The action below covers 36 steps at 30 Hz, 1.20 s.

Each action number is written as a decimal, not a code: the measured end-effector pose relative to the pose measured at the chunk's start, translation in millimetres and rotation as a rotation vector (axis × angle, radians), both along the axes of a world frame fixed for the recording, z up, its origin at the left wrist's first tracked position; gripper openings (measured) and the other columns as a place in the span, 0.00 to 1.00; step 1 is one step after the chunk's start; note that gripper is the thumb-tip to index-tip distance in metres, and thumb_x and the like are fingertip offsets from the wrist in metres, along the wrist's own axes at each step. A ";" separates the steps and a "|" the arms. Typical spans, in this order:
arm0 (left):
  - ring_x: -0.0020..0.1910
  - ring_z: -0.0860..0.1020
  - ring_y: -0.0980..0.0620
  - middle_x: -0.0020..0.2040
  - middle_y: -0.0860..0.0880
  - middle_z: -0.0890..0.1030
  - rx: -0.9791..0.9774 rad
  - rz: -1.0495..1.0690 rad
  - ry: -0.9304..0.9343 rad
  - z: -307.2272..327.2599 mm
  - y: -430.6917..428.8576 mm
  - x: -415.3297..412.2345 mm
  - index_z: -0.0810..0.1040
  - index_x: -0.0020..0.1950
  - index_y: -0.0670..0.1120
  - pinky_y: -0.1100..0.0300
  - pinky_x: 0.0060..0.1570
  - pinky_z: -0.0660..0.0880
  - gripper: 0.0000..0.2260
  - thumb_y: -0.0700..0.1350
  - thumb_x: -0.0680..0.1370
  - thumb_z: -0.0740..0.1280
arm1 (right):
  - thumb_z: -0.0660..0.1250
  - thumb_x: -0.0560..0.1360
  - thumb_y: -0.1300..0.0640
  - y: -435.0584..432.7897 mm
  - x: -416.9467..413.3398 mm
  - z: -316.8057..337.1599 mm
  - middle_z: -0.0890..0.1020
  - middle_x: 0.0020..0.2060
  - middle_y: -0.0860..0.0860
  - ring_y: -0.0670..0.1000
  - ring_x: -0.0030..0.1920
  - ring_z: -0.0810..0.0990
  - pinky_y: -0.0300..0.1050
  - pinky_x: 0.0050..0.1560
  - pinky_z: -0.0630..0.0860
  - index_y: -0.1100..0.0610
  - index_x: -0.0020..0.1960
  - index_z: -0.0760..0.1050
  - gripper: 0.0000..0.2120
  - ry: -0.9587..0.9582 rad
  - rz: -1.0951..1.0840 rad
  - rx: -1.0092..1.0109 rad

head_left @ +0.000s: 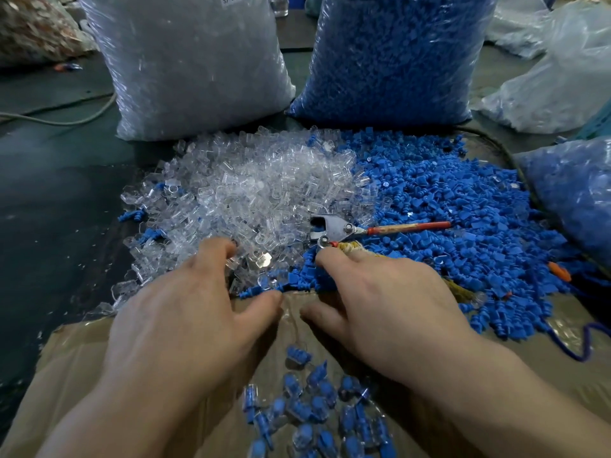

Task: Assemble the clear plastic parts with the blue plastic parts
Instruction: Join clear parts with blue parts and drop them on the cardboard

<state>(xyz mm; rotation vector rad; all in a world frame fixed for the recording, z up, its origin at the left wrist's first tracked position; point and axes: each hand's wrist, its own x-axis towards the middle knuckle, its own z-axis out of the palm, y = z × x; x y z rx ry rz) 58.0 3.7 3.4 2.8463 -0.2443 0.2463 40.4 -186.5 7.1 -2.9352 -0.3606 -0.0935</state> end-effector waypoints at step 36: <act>0.42 0.74 0.69 0.46 0.69 0.70 -0.312 -0.173 -0.068 -17.8 -10.2 3.2 0.79 0.60 0.56 0.74 0.39 0.65 0.14 0.53 0.74 0.68 | 0.63 0.78 0.46 -3.9 13.9 -10.5 0.77 0.35 0.43 0.43 0.36 0.74 0.45 0.37 0.73 0.46 0.49 0.72 0.04 -0.035 -0.006 0.431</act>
